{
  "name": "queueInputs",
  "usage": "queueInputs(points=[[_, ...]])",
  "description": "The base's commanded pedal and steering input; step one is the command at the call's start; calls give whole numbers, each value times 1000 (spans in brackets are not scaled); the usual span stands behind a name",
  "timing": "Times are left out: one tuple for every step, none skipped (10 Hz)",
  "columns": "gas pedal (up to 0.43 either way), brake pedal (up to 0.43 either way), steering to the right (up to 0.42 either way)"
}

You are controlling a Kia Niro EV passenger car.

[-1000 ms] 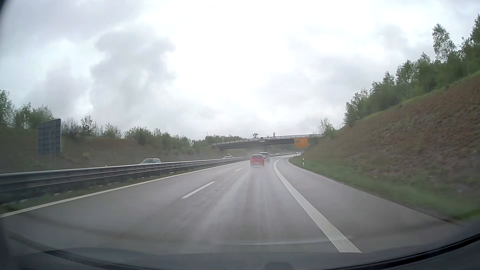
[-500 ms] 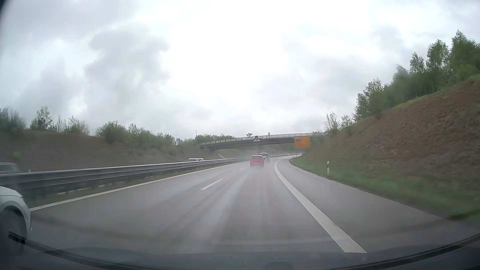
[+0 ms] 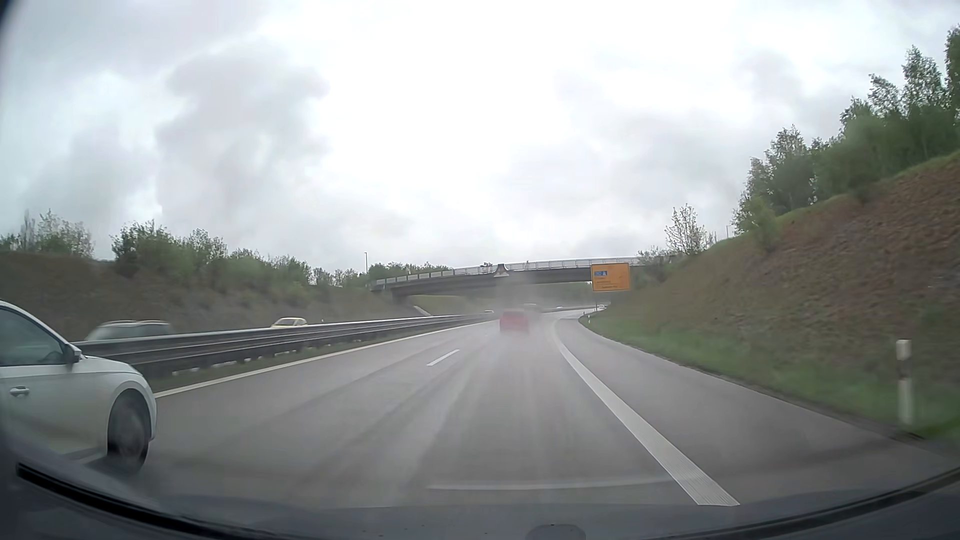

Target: Follow the waypoints while adhering to traffic rules and regulations

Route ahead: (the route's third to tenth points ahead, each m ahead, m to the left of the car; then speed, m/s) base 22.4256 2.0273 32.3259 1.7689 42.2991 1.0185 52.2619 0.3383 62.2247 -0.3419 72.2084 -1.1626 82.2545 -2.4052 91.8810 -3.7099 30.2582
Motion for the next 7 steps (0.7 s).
queueInputs(points=[[280, 0, 9], [280, 0, 9], [280, 0, 9], [280, 0, 9], [280, 0, 9], [280, 0, 9], [280, 0, 9]])
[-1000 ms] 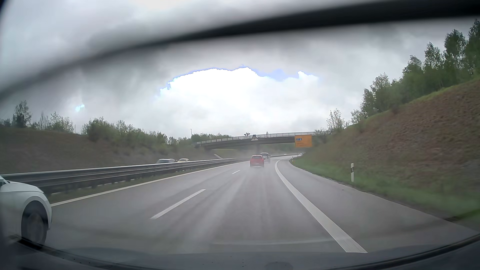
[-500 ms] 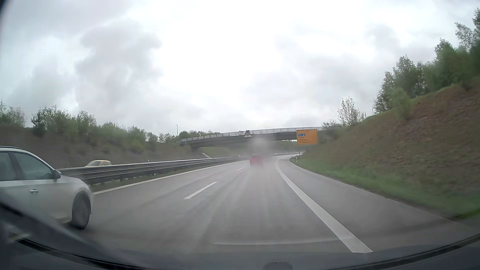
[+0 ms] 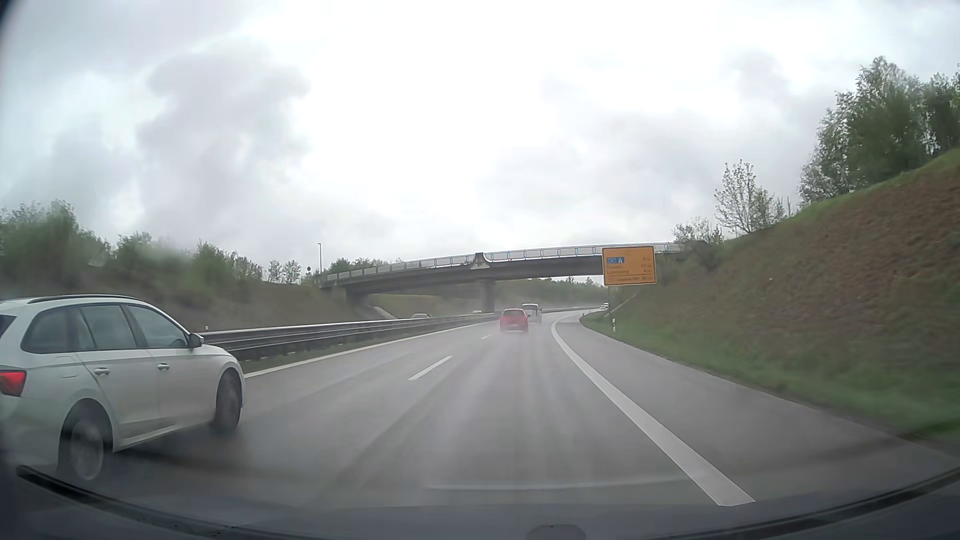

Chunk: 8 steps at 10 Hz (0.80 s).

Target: Follow the waypoints while adhering to traffic rules and regulations

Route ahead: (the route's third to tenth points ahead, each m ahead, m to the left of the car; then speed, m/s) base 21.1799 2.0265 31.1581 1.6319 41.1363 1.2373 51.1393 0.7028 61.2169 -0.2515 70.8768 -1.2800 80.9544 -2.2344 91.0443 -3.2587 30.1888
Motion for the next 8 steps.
queueInputs(points=[[280, 0, 9], [280, 0, 9], [280, 0, 9], [280, 0, 9], [280, 0, 9], [280, 0, 9], [280, 0, 9], [280, 0, 10]])
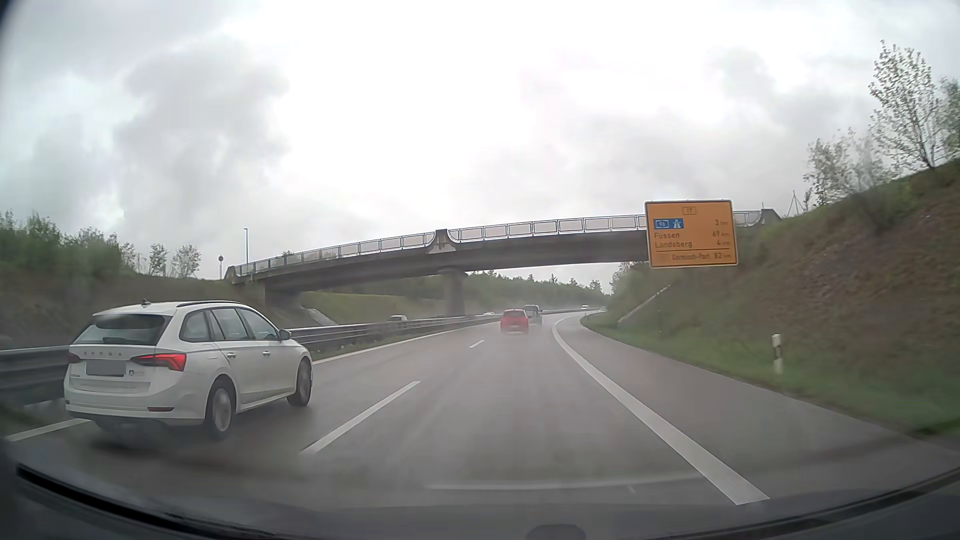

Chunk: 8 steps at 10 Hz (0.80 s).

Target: Follow the waypoints while adhering to traffic rules and regulations

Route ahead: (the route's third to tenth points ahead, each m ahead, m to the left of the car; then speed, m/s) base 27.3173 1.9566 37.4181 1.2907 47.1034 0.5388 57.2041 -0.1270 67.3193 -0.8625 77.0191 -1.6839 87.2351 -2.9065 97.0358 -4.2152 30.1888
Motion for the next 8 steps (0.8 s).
queueInputs(points=[[280, 0, 10], [280, 0, 10], [280, 0, 11], [280, 0, 11], [280, 0, 11], [280, 0, 11], [280, 0, 11], [280, 0, 10]])
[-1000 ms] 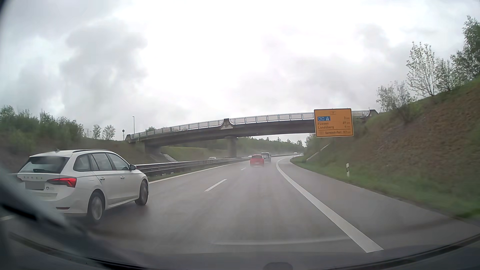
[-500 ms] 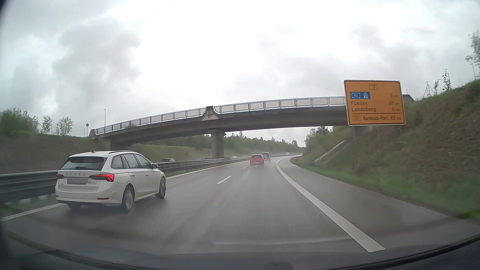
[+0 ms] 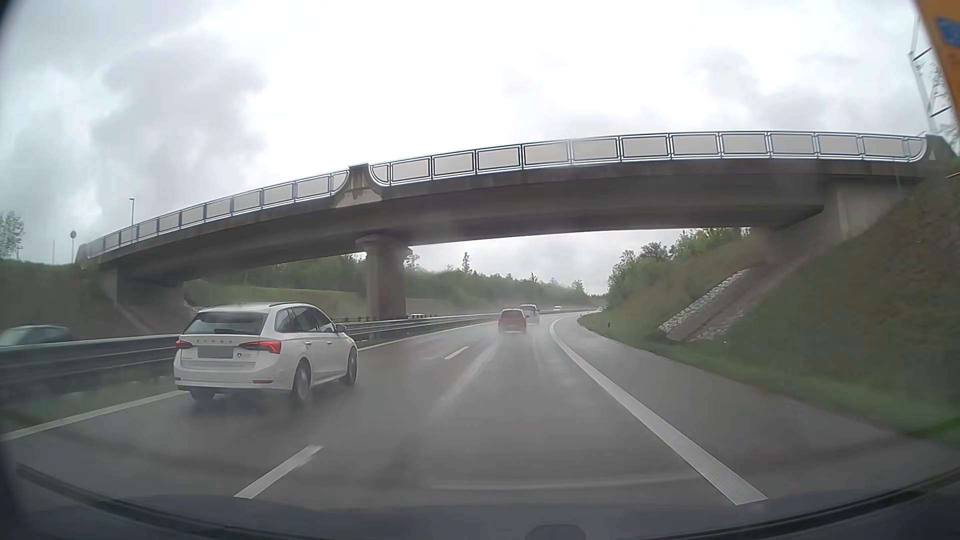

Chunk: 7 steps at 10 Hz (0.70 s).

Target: Follow the waypoints while adhering to traffic rules and regulations

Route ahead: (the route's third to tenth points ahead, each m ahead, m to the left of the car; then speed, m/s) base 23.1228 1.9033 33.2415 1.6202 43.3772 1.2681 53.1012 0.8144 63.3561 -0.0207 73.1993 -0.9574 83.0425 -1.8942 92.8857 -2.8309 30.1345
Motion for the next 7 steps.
queueInputs(points=[[280, 0, 10], [280, 0, 10], [280, 0, 10], [280, 0, 10], [280, 0, 10], [280, 0, 9], [280, 0, 9]])
